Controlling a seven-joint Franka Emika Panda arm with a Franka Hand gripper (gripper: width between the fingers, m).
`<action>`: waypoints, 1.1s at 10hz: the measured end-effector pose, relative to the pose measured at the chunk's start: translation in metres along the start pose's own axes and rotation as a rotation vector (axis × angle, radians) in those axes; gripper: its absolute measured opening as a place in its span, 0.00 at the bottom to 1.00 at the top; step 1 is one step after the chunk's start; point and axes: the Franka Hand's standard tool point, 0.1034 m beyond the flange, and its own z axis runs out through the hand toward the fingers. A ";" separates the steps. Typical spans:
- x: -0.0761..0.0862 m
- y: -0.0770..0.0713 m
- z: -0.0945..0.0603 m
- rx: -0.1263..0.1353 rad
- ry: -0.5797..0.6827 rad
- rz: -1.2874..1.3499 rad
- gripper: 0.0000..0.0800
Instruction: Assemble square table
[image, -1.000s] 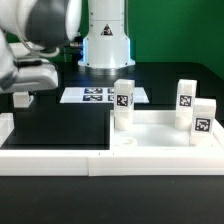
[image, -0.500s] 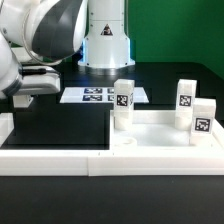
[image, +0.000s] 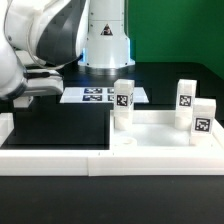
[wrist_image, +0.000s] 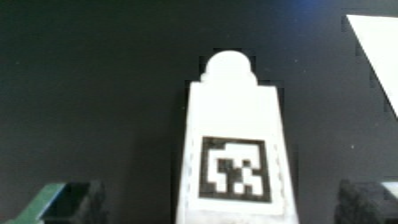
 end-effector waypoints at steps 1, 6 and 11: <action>0.000 0.000 0.000 0.000 0.000 0.000 0.78; 0.000 0.000 0.000 0.000 -0.001 0.000 0.36; -0.001 0.000 -0.002 -0.001 -0.001 -0.003 0.36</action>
Offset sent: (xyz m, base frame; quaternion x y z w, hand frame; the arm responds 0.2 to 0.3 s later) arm 0.0000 0.0000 0.0000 0.0000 0.0000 0.0000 1.0000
